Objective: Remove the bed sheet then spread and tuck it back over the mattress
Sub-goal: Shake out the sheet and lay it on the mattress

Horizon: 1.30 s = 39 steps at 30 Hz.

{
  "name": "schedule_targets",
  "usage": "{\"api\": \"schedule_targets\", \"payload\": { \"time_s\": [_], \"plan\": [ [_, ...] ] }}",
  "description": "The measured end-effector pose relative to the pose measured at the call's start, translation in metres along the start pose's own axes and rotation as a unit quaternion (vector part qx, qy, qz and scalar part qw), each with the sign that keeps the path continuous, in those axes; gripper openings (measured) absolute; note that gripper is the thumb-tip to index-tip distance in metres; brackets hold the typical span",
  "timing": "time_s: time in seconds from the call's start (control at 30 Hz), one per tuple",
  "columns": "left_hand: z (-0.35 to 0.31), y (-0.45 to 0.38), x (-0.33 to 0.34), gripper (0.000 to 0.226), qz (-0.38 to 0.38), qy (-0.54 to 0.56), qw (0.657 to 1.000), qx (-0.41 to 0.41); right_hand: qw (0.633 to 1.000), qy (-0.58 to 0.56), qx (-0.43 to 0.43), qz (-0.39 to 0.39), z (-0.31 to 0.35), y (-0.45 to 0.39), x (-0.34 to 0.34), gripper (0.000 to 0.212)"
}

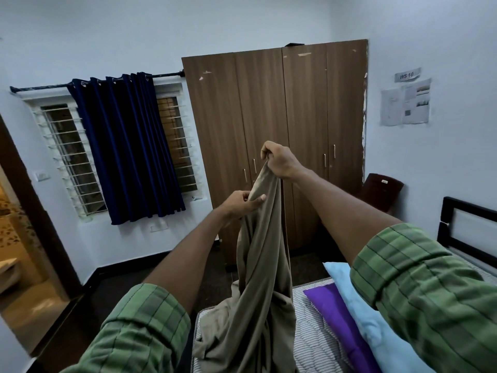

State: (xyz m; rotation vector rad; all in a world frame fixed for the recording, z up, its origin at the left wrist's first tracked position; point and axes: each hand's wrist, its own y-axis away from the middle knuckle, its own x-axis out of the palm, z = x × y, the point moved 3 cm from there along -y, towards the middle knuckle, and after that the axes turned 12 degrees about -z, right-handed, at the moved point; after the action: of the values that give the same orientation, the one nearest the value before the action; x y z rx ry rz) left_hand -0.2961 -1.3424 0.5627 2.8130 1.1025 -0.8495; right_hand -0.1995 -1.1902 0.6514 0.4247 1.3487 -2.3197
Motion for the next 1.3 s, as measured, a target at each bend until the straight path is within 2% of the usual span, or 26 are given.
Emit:
{"api": "schedule_targets", "payload": {
  "time_s": [0.13, 0.2, 0.27, 0.4, 0.57, 0.73, 0.9, 1.0, 1.17, 1.3],
  "plan": [
    [0.004, 0.006, 0.004, 0.040, -0.084, 0.084, 0.991, 0.056, 1.000, 0.003, -0.006, -0.005, 0.002, -0.001, -0.003, 0.032],
    [0.009, 0.007, 0.002, 0.036, -0.116, 0.144, 0.981, 0.058, 1.000, 0.009, -0.003, -0.013, -0.001, -0.002, -0.004, 0.032],
    [0.016, 0.005, 0.004, 0.044, -0.086, 0.161, 0.983, 0.021, 1.000, 0.014, 0.000, -0.014, -0.003, -0.003, -0.005, 0.032],
    [0.024, 0.008, 0.019, 0.073, 0.014, 0.113, 0.992, -0.048, 1.000, 0.010, 0.012, -0.012, -0.002, -0.002, -0.003, 0.037],
    [0.034, 0.009, 0.023, 0.053, 0.014, 0.120, 0.992, -0.025, 0.999, 0.011, 0.023, -0.022, -0.008, -0.001, -0.007, 0.038],
    [0.034, 0.005, 0.013, 0.066, -0.059, 0.056, 0.994, 0.075, 0.999, 0.008, 0.025, -0.023, -0.017, -0.001, -0.016, 0.034],
    [0.039, -0.012, -0.013, 0.084, -0.174, -0.083, 0.965, 0.177, 1.000, 0.021, 0.006, 0.001, -0.023, 0.004, -0.015, 0.034],
    [0.033, -0.021, -0.023, 0.074, -0.221, -0.136, 0.941, 0.217, 1.000, 0.024, 0.005, -0.001, -0.027, 0.004, -0.016, 0.034],
    [0.004, -0.015, -0.024, 0.065, -0.238, -0.166, 0.905, 0.312, 0.999, 0.050, 0.007, -0.017, -0.032, 0.002, -0.023, 0.034],
    [-0.005, -0.021, -0.019, 0.069, -0.210, -0.142, 0.927, 0.276, 0.998, 0.046, 0.036, 0.009, -0.033, 0.002, -0.025, 0.025]
  ]
}}
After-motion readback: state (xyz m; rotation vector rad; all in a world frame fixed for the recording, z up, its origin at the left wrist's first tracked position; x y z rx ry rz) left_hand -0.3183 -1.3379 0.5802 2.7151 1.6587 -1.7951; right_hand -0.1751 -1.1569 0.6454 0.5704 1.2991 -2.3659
